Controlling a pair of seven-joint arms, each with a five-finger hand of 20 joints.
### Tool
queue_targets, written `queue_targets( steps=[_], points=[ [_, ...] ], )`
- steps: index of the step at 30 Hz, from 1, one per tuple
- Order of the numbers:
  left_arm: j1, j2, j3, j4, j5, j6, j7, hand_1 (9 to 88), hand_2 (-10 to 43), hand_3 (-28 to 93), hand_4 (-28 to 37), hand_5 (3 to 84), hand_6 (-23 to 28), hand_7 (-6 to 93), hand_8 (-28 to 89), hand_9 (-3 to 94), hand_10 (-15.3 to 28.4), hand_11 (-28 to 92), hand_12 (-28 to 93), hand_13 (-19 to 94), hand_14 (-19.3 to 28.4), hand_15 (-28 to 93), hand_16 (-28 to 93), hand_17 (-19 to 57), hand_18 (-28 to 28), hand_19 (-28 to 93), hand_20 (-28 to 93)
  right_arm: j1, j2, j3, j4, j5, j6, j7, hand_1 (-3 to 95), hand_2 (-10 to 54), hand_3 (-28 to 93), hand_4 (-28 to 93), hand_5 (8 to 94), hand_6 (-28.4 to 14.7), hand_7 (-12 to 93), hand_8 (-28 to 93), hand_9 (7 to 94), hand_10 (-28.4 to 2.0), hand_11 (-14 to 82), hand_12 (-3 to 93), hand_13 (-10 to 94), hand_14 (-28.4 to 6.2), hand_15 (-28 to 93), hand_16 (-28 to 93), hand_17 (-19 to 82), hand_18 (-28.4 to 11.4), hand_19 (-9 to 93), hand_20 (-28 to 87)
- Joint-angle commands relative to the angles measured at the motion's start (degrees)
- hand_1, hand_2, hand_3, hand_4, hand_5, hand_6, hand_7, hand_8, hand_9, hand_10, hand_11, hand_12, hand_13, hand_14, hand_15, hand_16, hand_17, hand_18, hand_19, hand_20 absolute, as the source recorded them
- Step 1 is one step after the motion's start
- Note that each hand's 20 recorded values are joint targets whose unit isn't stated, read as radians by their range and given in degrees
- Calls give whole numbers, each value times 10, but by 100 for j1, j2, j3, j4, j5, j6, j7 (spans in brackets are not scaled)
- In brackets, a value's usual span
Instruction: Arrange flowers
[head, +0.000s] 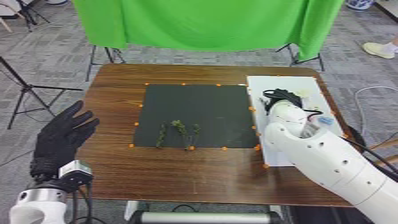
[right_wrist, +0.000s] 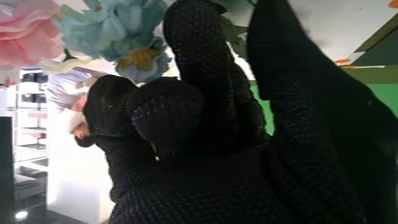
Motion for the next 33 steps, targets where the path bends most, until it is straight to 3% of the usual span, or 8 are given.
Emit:
queue_targets(
  steps=[1, 14, 33],
  points=[
    [83, -27, -3, -5, 3, -4, -9, 242, 56, 811, -217, 370, 95, 142, -101, 342, 195, 256, 93, 249, 262, 479, -88, -109, 233, 555, -11, -388, 57, -357, 330, 242, 247, -258, 510, -95, 787, -283, 864, -35, 224, 64, 874, -135, 428, 195, 805, -102, 787, 177, 496, -260, 932, 576],
    [148, -48, -27, -23, -7, 34, -2, 244, 58, 809, -218, 370, 96, 141, -100, 341, 194, 255, 92, 249, 262, 479, -87, -109, 232, 556, -12, -328, 238, -545, 245, 243, 1696, -496, 486, -91, 859, -282, 871, -43, 272, 181, 874, -139, 514, 202, 820, -96, 823, 189, 517, -253, 932, 647],
    [188, -63, -50, -50, -8, 59, -21, 244, 58, 810, -219, 370, 96, 143, -101, 343, 195, 257, 92, 249, 261, 480, -88, -109, 233, 557, -13, 229, 455, -811, -155, -203, 2499, -539, 474, -95, 907, -280, 890, -49, 269, 223, 881, -141, 546, 210, 835, -91, 852, 190, 533, -254, 932, 695]
  ],
)
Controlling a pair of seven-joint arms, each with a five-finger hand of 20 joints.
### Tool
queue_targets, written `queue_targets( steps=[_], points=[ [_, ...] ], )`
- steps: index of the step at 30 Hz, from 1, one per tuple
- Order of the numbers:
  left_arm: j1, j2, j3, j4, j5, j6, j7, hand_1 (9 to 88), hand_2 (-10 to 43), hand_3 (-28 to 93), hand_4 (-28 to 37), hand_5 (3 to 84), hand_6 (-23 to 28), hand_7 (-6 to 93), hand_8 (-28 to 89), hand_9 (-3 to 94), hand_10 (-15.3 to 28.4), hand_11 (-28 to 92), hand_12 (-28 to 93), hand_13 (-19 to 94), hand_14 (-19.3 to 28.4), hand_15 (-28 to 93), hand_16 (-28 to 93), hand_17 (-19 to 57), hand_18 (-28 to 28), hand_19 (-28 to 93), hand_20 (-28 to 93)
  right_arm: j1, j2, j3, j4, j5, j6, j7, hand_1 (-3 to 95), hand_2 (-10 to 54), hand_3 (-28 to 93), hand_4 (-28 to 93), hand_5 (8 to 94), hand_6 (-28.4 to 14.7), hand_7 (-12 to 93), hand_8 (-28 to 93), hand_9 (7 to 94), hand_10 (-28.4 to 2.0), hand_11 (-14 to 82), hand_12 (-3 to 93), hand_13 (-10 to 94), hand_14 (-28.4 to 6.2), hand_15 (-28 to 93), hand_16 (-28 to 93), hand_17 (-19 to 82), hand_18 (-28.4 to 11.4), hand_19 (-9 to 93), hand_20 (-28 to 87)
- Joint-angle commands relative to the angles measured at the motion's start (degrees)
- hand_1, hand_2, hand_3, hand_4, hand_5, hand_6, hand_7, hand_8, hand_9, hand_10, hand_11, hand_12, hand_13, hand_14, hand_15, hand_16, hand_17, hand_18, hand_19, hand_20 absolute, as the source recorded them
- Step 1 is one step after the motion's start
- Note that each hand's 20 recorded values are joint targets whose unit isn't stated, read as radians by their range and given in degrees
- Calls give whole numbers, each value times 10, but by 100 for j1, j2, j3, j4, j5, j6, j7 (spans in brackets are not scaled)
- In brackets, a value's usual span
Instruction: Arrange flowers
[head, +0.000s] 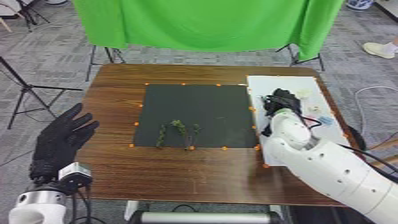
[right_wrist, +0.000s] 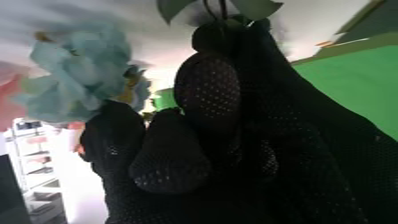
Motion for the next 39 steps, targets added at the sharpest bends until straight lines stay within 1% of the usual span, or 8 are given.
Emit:
queue_targets(
  steps=[1, 8, 11, 19, 27, 32, 37, 39],
  points=[
    [97, -44, -28, -42, -5, 44, -17, 244, 59, 810, -219, 370, 95, 143, -101, 342, 195, 257, 92, 249, 261, 480, -88, -109, 233, 556, -13, 286, 56, -130, -165, -187, 241, -5, 473, -95, 908, -280, 891, -49, 268, 224, 881, -141, 547, 210, 836, -91, 852, 191, 533, -254, 932, 696],
    [202, -29, -56, -86, -17, 106, 28, 244, 59, 809, -218, 370, 95, 143, -101, 342, 195, 257, 92, 249, 261, 480, -88, -109, 232, 556, -13, 397, 144, -126, -366, -296, 281, 80, 473, -95, 910, -279, 893, -51, 264, 228, 882, -141, 549, 212, 839, -91, 856, 191, 533, -258, 932, 702],
    [241, 18, -83, -103, -39, 141, 69, 243, 59, 810, -217, 370, 96, 142, -101, 342, 195, 257, 92, 250, 261, 480, -88, -109, 232, 556, -13, 366, 153, -38, -618, -352, 227, 114, 471, -95, 912, -274, 895, -51, 263, 229, 883, -140, 550, 213, 840, -89, 856, 190, 535, -260, 932, 703],
    [400, 146, -183, -201, -62, 249, 146, 244, 59, 809, -218, 370, 95, 142, -101, 342, 195, 257, 92, 250, 262, 481, -89, -108, 232, 557, -14, -284, -346, 621, -1488, -631, -576, 15, 470, -95, 910, -266, 899, -52, 258, 234, 887, -138, 548, 213, 843, -88, 856, 190, 540, -265, 932, 703],
    [306, 186, -196, -182, -17, 176, 44, 244, 60, 809, -218, 370, 96, 142, -101, 341, 195, 257, 91, 249, 262, 481, -89, -108, 232, 557, -14, -1005, -889, 723, -2019, -765, -1049, -163, 472, -95, 906, -262, 903, -55, 246, 239, 889, -138, 544, 215, 845, -91, 854, 190, 543, -270, 932, 703],
    [265, 173, -185, -174, 0, 145, -11, 244, 60, 809, -217, 370, 96, 142, -101, 341, 195, 256, 92, 249, 261, 482, -89, -109, 232, 557, -15, -1215, -1038, 535, -2012, -780, -1122, -108, 473, -95, 902, -263, 905, -55, 239, 242, 890, -138, 542, 216, 847, -92, 853, 190, 544, -271, 932, 702],
    [289, 144, -196, -166, 4, 126, -41, 244, 59, 810, -217, 370, 96, 142, -101, 341, 195, 256, 92, 249, 261, 481, -89, -109, 232, 557, -14, -1251, -955, 306, -1925, -721, -1034, 65, 473, -95, 901, -261, 906, -55, 236, 243, 891, -139, 541, 215, 847, -93, 852, 190, 545, -272, 932, 702],
    [268, 120, -197, -156, 27, 88, -89, 244, 59, 810, -217, 370, 96, 143, -101, 341, 195, 256, 92, 249, 261, 481, -89, -109, 233, 557, -14, -1221, -911, 216, -1837, -741, -967, 169, 473, -95, 901, -260, 906, -55, 235, 243, 891, -139, 541, 215, 847, -93, 852, 190, 544, -272, 932, 702]
  ],
)
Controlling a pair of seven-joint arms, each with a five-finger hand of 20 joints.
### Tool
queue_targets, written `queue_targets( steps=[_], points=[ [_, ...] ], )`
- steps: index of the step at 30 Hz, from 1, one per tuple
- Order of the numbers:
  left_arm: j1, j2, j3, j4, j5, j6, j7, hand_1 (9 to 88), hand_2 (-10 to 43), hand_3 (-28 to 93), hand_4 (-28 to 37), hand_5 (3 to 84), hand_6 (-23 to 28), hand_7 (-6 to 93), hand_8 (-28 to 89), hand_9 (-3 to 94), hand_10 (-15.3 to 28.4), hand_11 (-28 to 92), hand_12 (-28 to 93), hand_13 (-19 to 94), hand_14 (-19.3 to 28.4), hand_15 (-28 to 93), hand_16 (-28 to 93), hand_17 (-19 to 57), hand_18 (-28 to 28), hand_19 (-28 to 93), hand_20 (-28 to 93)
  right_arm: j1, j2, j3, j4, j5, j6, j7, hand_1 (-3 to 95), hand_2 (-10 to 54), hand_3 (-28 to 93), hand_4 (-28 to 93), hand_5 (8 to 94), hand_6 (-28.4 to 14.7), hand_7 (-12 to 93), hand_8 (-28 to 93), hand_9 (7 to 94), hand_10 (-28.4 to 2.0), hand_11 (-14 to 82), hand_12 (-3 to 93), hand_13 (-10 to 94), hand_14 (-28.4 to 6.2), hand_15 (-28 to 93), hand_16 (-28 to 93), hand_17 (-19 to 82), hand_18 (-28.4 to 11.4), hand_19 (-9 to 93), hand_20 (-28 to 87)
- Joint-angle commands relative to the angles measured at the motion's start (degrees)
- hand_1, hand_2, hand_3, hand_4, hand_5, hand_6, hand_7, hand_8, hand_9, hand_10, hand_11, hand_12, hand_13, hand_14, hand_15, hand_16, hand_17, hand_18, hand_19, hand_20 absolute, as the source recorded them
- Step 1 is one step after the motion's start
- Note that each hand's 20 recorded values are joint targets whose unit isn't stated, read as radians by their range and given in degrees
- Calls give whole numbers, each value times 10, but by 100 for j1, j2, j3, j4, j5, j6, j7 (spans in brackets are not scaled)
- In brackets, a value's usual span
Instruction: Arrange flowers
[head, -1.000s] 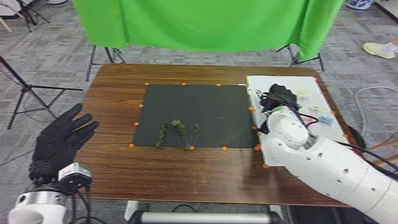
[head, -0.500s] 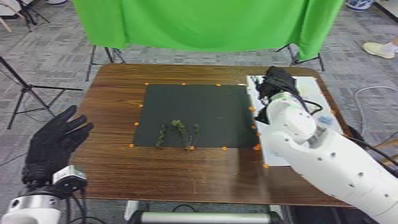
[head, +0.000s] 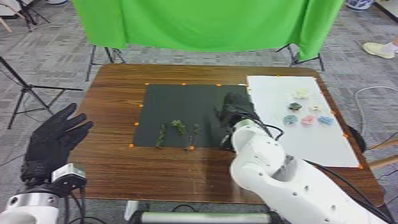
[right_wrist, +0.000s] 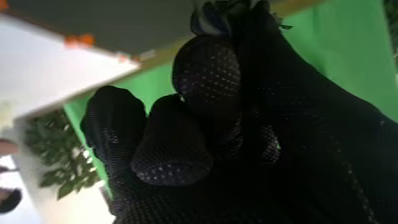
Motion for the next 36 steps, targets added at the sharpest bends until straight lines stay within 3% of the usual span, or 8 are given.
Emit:
queue_targets(
  steps=[1, 12, 26, 36],
  points=[
    [44, -58, -9, -4, 30, -72, -129, 243, 59, 810, -217, 369, 96, 143, -100, 341, 195, 256, 92, 249, 261, 481, -89, -109, 233, 557, -14, -115, 89, -272, 192, 10, 68, 274, 473, -95, 900, -260, 906, -55, 235, 243, 891, -139, 541, 214, 847, -93, 851, 190, 544, -271, 932, 702],
    [19, -93, -1, 9, 34, -104, -157, 243, 59, 811, -217, 370, 96, 141, -100, 341, 195, 257, 92, 248, 262, 481, -89, -110, 233, 557, -15, -9, 132, -389, 402, 113, 288, 583, 465, -95, 897, -252, 900, -55, 237, 238, 882, -141, 549, 212, 841, -96, 848, 188, 539, -268, 932, 693],
    [-8, -123, 2, 21, 57, -123, -223, 245, 58, 814, -216, 370, 96, 142, -101, 341, 195, 257, 92, 249, 261, 482, -89, -109, 232, 556, -15, -45, 93, -418, 358, 37, 290, 659, 423, -95, 894, -227, 864, -47, 308, 130, 854, -137, 550, 226, 825, -97, 821, 180, 531, -260, 932, 651],
    [39, -126, -18, -1, 45, -78, -206, 246, 64, 809, -212, 371, 97, 142, -101, 341, 196, 257, 91, 249, 262, 481, -89, -109, 232, 557, -15, -205, 154, -154, 97, -365, 119, 596, 331, -95, 872, -229, 793, -64, 313, 70, 779, -172, 580, 207, 786, -114, 826, 171, 504, -264, 932, 637]
  ],
)
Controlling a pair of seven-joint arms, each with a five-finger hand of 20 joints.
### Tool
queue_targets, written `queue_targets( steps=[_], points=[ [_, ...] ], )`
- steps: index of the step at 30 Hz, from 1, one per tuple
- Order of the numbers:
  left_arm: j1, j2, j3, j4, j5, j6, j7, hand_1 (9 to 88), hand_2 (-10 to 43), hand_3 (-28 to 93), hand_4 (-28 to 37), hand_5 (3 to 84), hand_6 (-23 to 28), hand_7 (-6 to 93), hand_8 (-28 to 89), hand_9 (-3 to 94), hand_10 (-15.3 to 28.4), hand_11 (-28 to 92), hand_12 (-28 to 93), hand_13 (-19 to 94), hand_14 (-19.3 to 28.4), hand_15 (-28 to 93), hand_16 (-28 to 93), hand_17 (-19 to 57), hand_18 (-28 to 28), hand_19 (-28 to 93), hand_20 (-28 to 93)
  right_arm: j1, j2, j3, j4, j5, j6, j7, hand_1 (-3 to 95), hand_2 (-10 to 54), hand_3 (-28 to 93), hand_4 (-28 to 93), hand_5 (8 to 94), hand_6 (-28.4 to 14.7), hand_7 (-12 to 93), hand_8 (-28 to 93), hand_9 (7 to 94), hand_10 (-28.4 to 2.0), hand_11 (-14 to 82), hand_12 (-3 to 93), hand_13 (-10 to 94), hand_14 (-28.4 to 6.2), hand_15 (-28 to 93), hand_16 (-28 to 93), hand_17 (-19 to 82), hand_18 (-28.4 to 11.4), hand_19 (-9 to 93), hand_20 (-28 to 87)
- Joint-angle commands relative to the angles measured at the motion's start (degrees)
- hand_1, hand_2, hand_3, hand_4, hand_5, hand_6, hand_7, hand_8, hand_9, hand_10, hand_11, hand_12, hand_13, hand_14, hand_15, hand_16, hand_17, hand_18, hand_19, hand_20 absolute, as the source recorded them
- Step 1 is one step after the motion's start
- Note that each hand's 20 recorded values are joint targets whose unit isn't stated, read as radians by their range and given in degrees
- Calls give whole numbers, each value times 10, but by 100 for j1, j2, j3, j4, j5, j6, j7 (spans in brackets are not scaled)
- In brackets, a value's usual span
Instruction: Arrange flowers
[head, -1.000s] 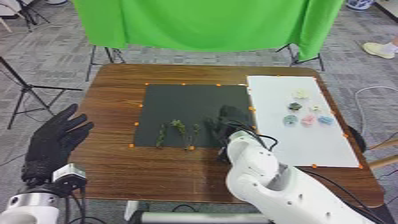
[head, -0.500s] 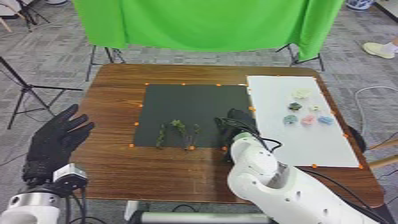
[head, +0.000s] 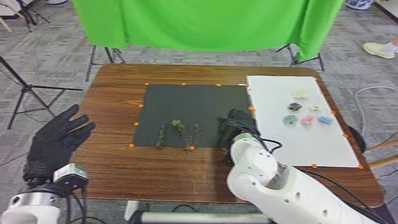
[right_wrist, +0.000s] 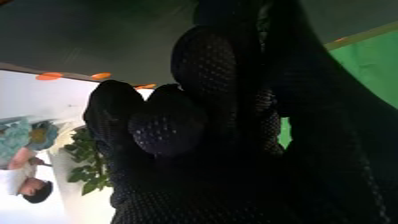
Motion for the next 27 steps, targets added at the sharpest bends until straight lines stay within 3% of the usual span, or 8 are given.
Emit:
queue_targets(
  steps=[1, 2, 4, 13, 17, 18, 21, 27],
  points=[
    [89, -38, -25, -11, 21, -1, -36, 245, 64, 810, -212, 371, 97, 142, -101, 341, 196, 257, 91, 249, 262, 481, -89, -109, 232, 557, -15, -200, 117, 258, -302, -508, -119, -26, 319, -90, 874, -226, 789, -65, 317, 37, 774, -175, 583, 205, 782, -116, 828, 169, 502, -266, 932, 637],
    [96, -40, -24, -16, 23, 16, -51, 245, 63, 810, -212, 371, 96, 142, -101, 341, 195, 257, 91, 249, 262, 481, -89, -109, 232, 557, -15, -206, 160, 252, -323, -692, -121, -72, 300, -76, 875, -218, 784, -65, 332, -54, 769, -180, 584, 203, 779, -118, 830, 165, 500, -268, 932, 638],
    [134, -46, -24, -31, 22, 18, -27, 245, 63, 811, -212, 371, 96, 142, -101, 341, 196, 257, 91, 249, 262, 481, -89, -109, 233, 557, -15, -161, 283, 222, -398, -858, -140, -111, 283, -65, 874, -212, 778, -68, 340, -115, 763, -185, 586, 202, 775, -121, 832, 162, 495, -271, 932, 638],
    [184, -27, -3, -61, 5, 102, 37, 245, 62, 811, -213, 371, 96, 142, -101, 341, 196, 256, 91, 248, 262, 482, -89, -109, 232, 558, -16, 49, 894, 617, -432, -618, -57, -357, 262, -51, 870, -207, 736, -83, 327, -125, 716, -203, 574, 198, 742, -137, 832, 159, 462, -278, 932, 615],
    [170, -21, 33, -69, 11, 99, 48, 246, 63, 811, -213, 370, 96, 143, -101, 341, 196, 256, 91, 248, 262, 482, -89, -109, 232, 558, -16, 371, 1531, 429, -36, -592, 440, -907, 254, -37, 878, -216, 672, -94, 312, -139, 645, -226, 534, 174, 665, -159, 819, 128, 377, -273, 932, 484],
    [167, -27, 38, -68, 13, 89, 54, 246, 62, 811, -213, 370, 96, 143, -101, 341, 196, 257, 92, 248, 262, 482, -90, -109, 232, 558, -16, 491, 1671, 361, 24, -514, 409, -922, 249, -37, 888, -220, 650, -96, 300, -148, 613, -228, 491, 157, 626, -168, 807, 106, 337, -268, 931, 410],
    [161, -10, 55, -72, 10, 96, 63, 245, 62, 811, -213, 371, 97, 142, -101, 341, 196, 257, 92, 248, 262, 482, -90, -110, 232, 558, -16, 192, 1800, 1028, 38, 32, -10, -1068, 253, -40, 911, -231, 587, -87, 279, -163, 566, -221, 419, 135, 581, -169, 798, 89, 290, -256, 927, 343],
    [165, -11, 44, -76, 12, 83, 104, 244, 61, 811, -214, 370, 96, 142, -101, 341, 195, 256, 92, 248, 261, 482, -89, -110, 232, 557, -16, -104, 2120, 1602, 141, 306, -286, -1146, 271, -53, 922, -246, 555, -83, 262, -168, 540, -206, 321, 123, 562, -163, 796, 85, 283, -249, 932, 340]
  ],
)
